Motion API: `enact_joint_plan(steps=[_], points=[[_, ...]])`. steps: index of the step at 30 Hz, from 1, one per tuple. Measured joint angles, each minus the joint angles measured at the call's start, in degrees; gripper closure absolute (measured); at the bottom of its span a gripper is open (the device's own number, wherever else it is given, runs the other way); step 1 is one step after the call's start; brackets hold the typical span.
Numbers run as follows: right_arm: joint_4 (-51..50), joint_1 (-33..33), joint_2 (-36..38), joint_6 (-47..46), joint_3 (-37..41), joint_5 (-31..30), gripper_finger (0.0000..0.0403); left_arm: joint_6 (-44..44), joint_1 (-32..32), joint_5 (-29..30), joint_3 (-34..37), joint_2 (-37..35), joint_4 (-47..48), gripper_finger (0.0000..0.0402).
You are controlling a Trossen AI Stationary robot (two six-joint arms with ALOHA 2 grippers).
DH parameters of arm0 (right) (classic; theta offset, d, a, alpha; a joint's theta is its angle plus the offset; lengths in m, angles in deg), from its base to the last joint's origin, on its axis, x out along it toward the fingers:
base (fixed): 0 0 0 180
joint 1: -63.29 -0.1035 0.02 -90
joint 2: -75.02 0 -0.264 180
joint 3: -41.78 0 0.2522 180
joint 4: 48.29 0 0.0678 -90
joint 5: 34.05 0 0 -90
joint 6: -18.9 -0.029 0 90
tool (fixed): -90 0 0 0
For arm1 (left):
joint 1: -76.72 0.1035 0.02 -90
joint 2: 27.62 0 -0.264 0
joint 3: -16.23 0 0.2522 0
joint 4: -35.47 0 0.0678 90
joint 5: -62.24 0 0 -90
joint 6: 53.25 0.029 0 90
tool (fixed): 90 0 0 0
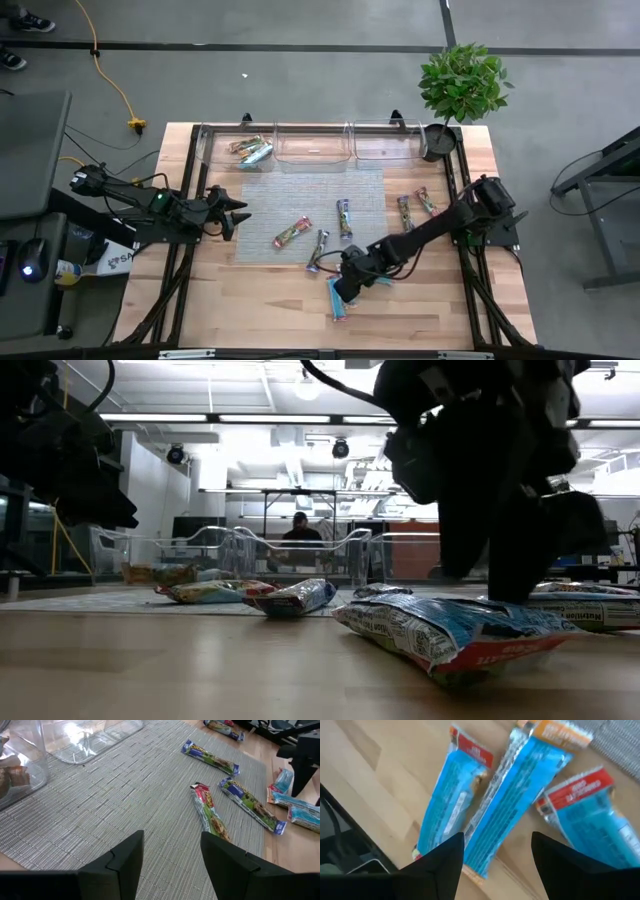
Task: Pick and place Granola Bars by type
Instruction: Put the yellow granola bar into the left transparent bin
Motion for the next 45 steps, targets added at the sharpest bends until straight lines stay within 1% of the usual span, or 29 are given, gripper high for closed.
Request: enact_joint_plan(steps=[7, 15, 18, 21, 28, 37, 41, 45], points=[[-0.14, 1.09, -0.24, 1.81, 0.02, -0.53, 0.0187, 0.00, 0.02, -0.02, 0.01, 0.01, 0.01, 0.0209], [2.08, 2.46, -2.62, 2.87, -0.02, 2.10, 0.0187, 0.00, 0.01, -0.08, 0.01, 0.00, 0.02, 0.0209], [1.79, 2.53, -2.67, 2.75, -0.04, 2.33, 0.0194, 0.00, 0.00, -0.09, 0.01, -0.01, 0.02, 0.0209], [1.57, 2.56, -2.73, 2.73, -0.04, 2.84, 0.0214, 0.00, 0.01, -0.09, 0.01, -0.01, 0.02, 0.0209], [1.96, 2.55, -2.90, 3.04, -0.02, 3.28, 0.0282, -0.02, 0.02, -0.09, -0.01, 0.01, 0.02, 0.0209], [3.87, 2.46, -3.06, 4.11, -0.02, 3.93, 0.0354, -0.02, 0.01, -0.09, 0.00, -0.01, 0.02, 0.0209], [3.82, 2.61, -2.43, 4.61, 0.01, 3.57, 0.0376, -0.02, 0.01, -0.09, 0.00, 0.01, 0.02, 0.0209], [3.47, 3.34, -0.51, 5.77, 0.07, 2.52, 0.0385, -0.02, 0.00, -0.09, -0.01, -0.01, -0.01, 0.0209]])
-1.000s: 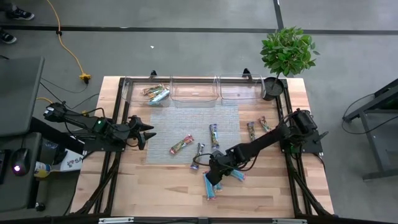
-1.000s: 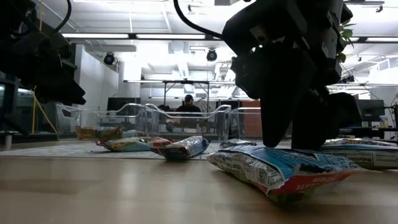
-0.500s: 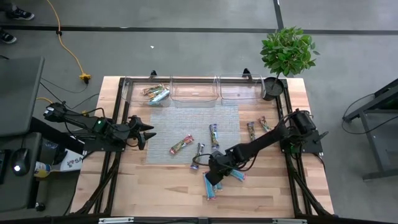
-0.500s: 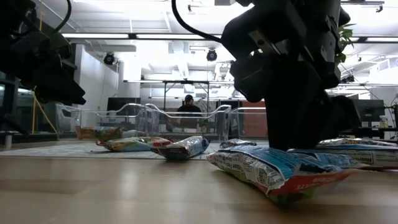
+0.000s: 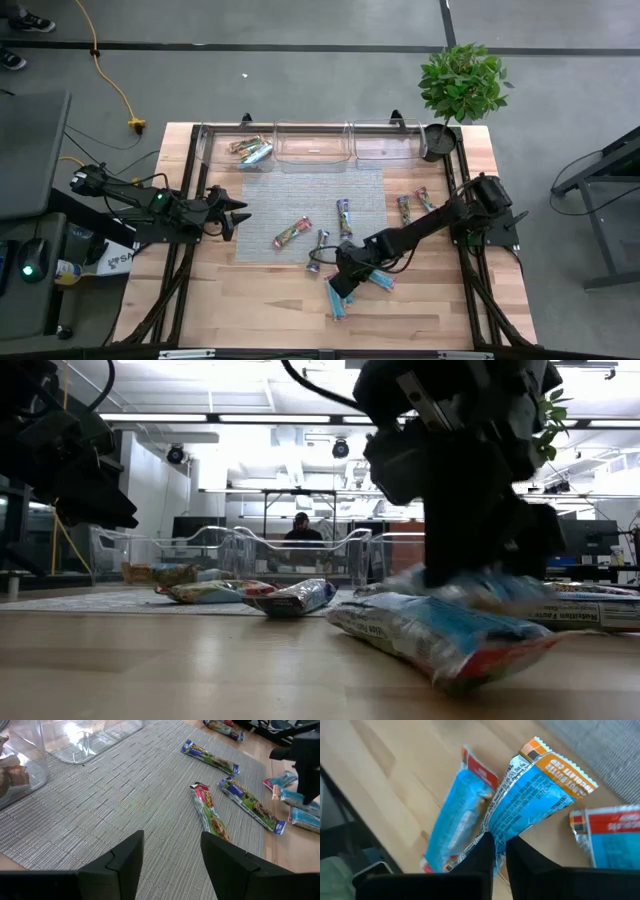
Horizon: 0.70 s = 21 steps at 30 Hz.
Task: Pick and place Granola Bars by type
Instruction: Put the yellow granola bar into the left transparent bin
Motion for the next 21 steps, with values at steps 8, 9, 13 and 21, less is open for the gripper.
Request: enact_joint_plan(steps=[8, 9, 13, 21], points=[[-0.73, 3.67, 5.94, 4.44, 0.00, -2.55, 0.0386, 0.19, 0.02, -3.38, 0.56, 0.03, -6.09, 0.0209], [-0.71, 4.45, 6.86, 5.73, 0.00, -3.32, 0.0387, 0.31, 0.02, -4.23, 0.52, 0.06, -8.65, 0.0209], [-0.33, 8.13, 10.32, 12.73, 0.00, -5.24, 0.0387, 0.01, 0.02, -7.49, 0.39, 0.00, -15.03, 0.0209], [9.98, 15.92, 13.75, 25.85, -0.04, -3.43, 0.0387, 2.00, 0.41, -9.85, 0.17, 1.67, -34.78, 0.0209]])
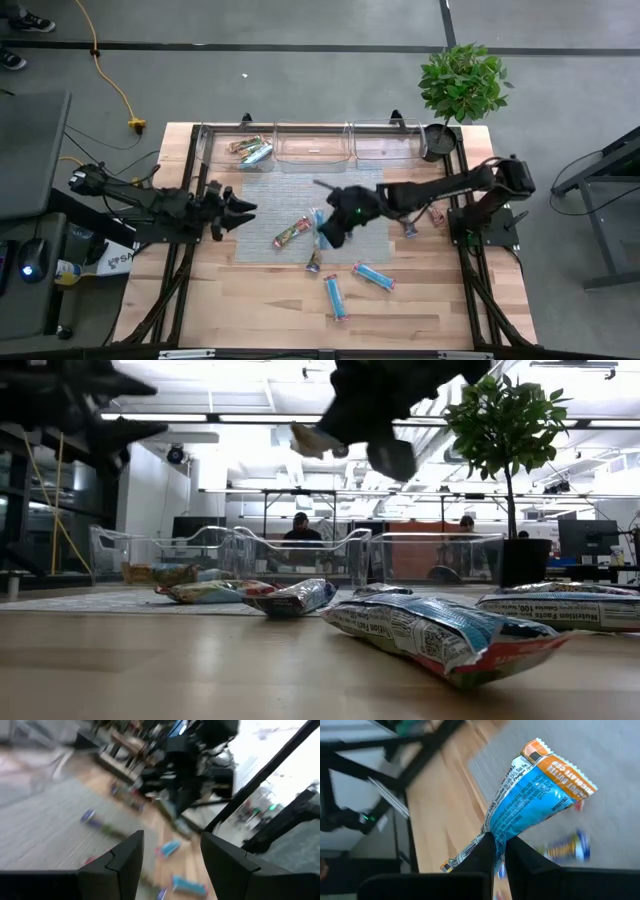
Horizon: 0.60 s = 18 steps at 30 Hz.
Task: Pick and place Granola Bars by type
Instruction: Put the yellow granola bar into the left transparent bin
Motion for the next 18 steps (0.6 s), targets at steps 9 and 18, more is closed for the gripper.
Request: enact_joint_plan(steps=[9, 18], points=[[10.78, 5.36, 0.02, 4.84, 0.00, 5.40, 0.0387, -2.54, 13.71, -14.89, -0.07, 14.90, -15.07, 0.0209], [15.48, 7.58, 0.09, 8.84, -0.02, 9.23, 0.0387, -10.70, 29.84, -42.14, -4.74, 36.09, -35.96, 0.0208]])
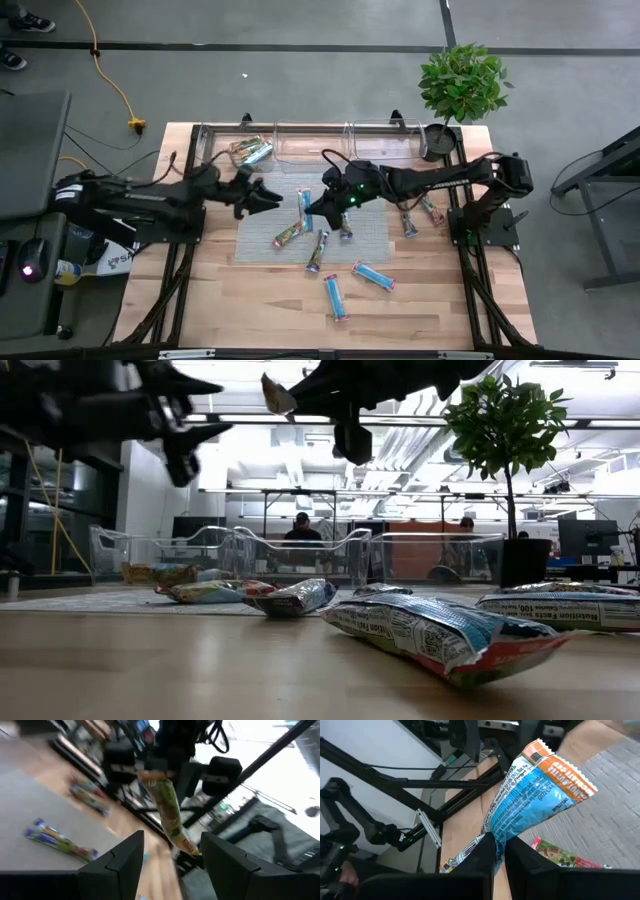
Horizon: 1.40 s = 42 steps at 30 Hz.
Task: Pick and place Granola Bars by type
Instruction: Put the yellow granola bar into the left transparent bin
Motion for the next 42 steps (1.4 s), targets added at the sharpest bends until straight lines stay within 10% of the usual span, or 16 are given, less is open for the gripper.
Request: enact_joint_plan(steps=[7, 18, 35, 42], points=[[0.07, 1.59, 0.00, 2.73, 0.00, 1.27, 0.0387, -0.31, 2.93, -13.64, -13.65, 17.43, 0.00, 0.0167], [-0.10, 2.27, 0.00, 4.88, 0.00, 2.57, 0.0386, 2.71, 2.78, -16.78, -24.68, 28.05, 0.66, 0.0130], [-7.73, 3.55, 3.50, 8.89, 0.00, 4.17, 0.0387, 6.37, 3.86, -15.41, -24.72, 28.05, 3.89, 0.0318], [-9.31, 3.49, 4.07, 10.38, -0.11, 3.66, 0.0387, 6.74, 4.99, -13.74, -24.75, 28.05, 3.43, 0.0336]])
